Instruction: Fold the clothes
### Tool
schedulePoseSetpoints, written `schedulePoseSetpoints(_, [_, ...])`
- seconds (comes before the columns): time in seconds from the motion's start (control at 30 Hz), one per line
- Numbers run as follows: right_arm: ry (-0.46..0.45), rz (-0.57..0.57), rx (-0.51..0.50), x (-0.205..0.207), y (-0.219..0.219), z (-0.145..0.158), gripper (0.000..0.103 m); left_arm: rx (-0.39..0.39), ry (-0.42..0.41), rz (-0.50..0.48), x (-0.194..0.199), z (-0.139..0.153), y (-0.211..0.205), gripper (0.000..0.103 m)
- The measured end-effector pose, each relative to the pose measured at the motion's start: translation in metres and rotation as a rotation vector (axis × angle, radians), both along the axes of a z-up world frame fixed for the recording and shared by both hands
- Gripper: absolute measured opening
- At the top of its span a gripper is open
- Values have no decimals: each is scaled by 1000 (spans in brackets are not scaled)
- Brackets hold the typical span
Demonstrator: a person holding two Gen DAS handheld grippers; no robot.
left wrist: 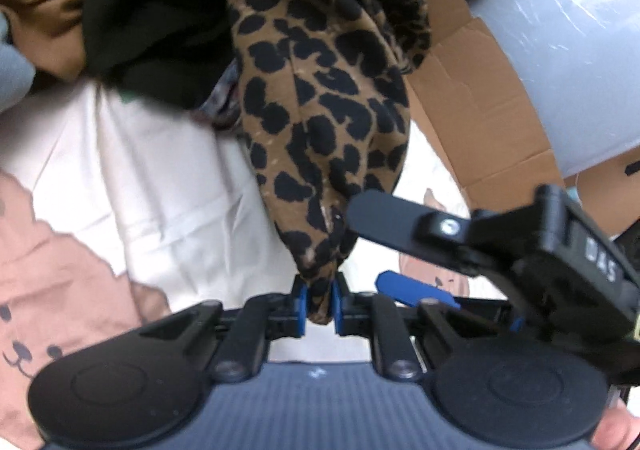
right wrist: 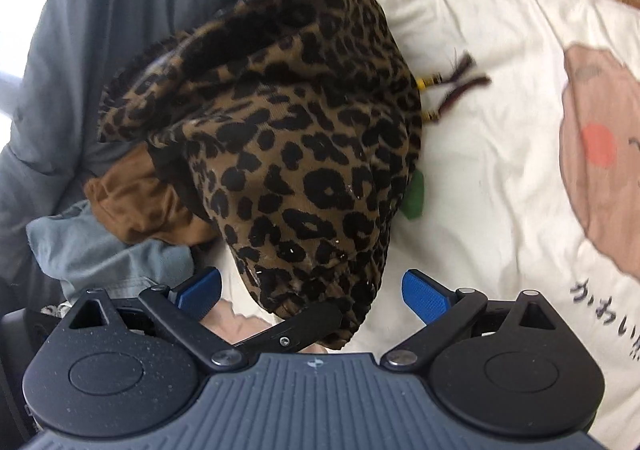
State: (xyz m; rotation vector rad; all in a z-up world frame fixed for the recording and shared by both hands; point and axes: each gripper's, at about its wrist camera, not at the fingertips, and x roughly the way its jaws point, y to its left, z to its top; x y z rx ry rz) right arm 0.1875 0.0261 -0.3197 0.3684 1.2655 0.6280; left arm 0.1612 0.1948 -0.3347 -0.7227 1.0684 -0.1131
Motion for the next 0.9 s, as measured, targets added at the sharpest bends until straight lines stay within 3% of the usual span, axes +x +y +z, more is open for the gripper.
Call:
schedulePoseSetpoints(0.03, [9,2,5,-1,0,-4,86,3,5,-1,-2,-2,-1,12])
schedulePoseSetpoints(0.17, [48,22,3,-3,5,-19,72,13,37,-19,-6,-8,-5,12])
schedulePoseSetpoints(0.43, [54,77,-6,-11,6,-38,27,82,140,-40,-2,-22,-11,13])
schedulePoseSetpoints(0.57, [24,85,-60,-12,9,-38,17,100,192,-113,8,-25,-17,19])
schedulePoseSetpoints(0.63, [13,71,-94,-10,6,-38,15,134,185,-132,10,-21,-15,29])
schedulePoseSetpoints(0.67, [5,75,-112,-9,4,-37,15,150,171,-133,11,-17,-12,44])
schedulePoseSetpoints(0.73, [-11,84,-146,-7,0,-36,14,183,145,-134,13,-9,-5,62])
schedulePoseSetpoints(0.9, [-66,141,-261,2,-12,-23,7,242,85,-87,29,13,25,69])
